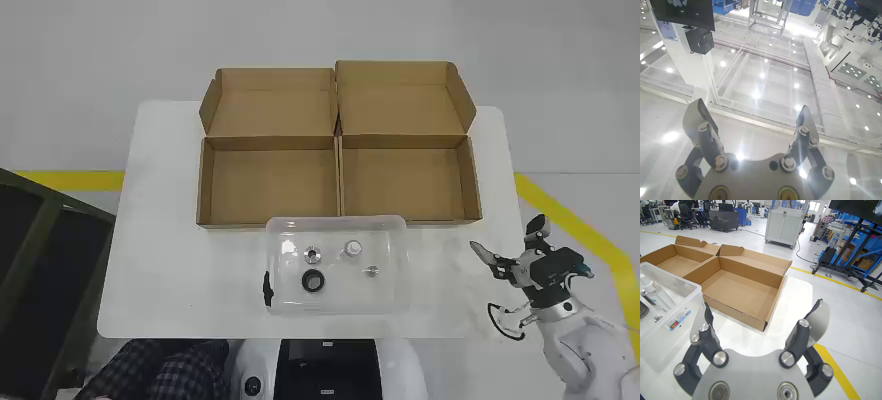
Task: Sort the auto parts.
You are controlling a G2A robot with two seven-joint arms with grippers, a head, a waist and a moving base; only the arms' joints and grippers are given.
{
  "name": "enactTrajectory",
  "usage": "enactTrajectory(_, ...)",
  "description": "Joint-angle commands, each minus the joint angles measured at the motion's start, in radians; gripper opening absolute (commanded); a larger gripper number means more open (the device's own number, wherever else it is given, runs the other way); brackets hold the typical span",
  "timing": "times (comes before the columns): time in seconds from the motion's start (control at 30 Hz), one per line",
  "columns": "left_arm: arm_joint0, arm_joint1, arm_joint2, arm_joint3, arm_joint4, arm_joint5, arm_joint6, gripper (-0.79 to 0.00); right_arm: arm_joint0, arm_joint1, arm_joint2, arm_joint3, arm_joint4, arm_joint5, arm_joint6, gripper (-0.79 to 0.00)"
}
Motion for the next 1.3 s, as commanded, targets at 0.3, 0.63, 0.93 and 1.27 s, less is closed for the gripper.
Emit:
enactTrajectory(0.3, 0.000, 0.000, 0.000, 0.000, 0.000, 0.000, 0.000, -0.001, 0.000, 0.000, 0.000, 0.000, 0.000, 0.000, 0.000, 0.000)
enactTrajectory(0.63, 0.000, 0.000, 0.000, 0.000, 0.000, 0.000, 0.000, 0.000, 0.008, 0.001, -0.021, -0.030, -0.013, -0.008, 0.068, 0.000)
enactTrajectory(0.93, 0.000, 0.000, 0.000, 0.000, 0.000, 0.000, 0.000, 0.000, 0.066, 0.007, -0.127, -0.115, -0.074, -0.091, 0.206, 0.000)
enactTrajectory(1.27, 0.000, 0.000, 0.000, 0.000, 0.000, 0.000, 0.000, 0.000, 0.141, 0.014, -0.254, -0.259, -0.078, -0.196, 0.410, 0.000)
